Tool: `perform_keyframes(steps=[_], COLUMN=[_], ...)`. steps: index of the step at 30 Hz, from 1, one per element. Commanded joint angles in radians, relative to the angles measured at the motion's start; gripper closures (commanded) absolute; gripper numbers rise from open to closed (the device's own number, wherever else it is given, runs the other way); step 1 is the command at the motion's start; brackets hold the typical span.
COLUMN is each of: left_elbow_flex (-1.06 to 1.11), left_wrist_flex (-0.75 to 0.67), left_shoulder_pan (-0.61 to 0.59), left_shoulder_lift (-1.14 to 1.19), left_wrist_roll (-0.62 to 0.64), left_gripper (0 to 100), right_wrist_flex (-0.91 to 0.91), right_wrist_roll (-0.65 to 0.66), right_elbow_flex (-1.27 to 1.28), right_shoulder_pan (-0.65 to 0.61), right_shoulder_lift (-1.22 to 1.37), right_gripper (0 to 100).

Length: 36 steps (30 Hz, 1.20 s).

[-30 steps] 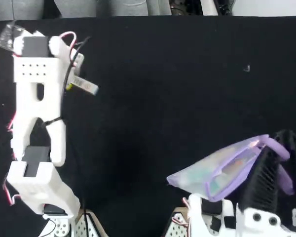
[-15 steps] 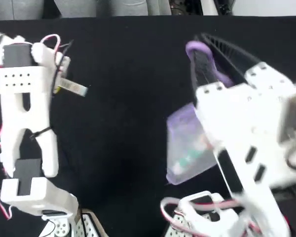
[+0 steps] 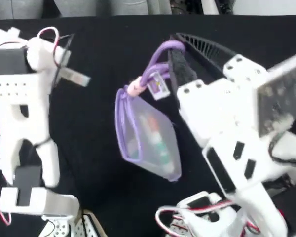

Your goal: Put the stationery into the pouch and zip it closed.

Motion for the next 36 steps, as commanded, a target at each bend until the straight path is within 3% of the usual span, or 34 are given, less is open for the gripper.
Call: perform_keyframes(steps=[1, 9, 11, 19, 33, 36], left_elbow_flex=[-0.082, 0.099, 0.197, 0.707, 1.468, 1.572], left_wrist_flex=[0.009, 0.011, -0.034, -0.374, -0.976, -1.068], left_shoulder_pan=[0.143, 0.202, 0.263, 0.565, 0.545, 0.615], left_shoulder_lift=[-0.17, -0.466, -0.508, -0.677, -1.382, -1.441], left_wrist_roll=[-0.002, -0.008, -0.009, -0.089, -0.462, -0.542], left_gripper=[96, 96, 96, 96, 96, 96], right_wrist_flex=[0.008, -0.023, -0.043, -0.078, -0.094, -0.094], right_wrist_roll=[0.009, 0.011, 0.025, 0.037, 0.032, 0.032], right_elbow_flex=[-0.041, -0.013, 0.015, 0.058, 0.064, 0.064], right_shoulder_pan=[-0.006, -0.005, -0.005, -0.005, 0.057, 0.058], right_shoulder_lift=[-0.024, -0.015, -0.008, -0.015, -0.008, -0.007], right_gripper=[98.8, 98.8, 98.8, 98.8, 98.8, 98.8])
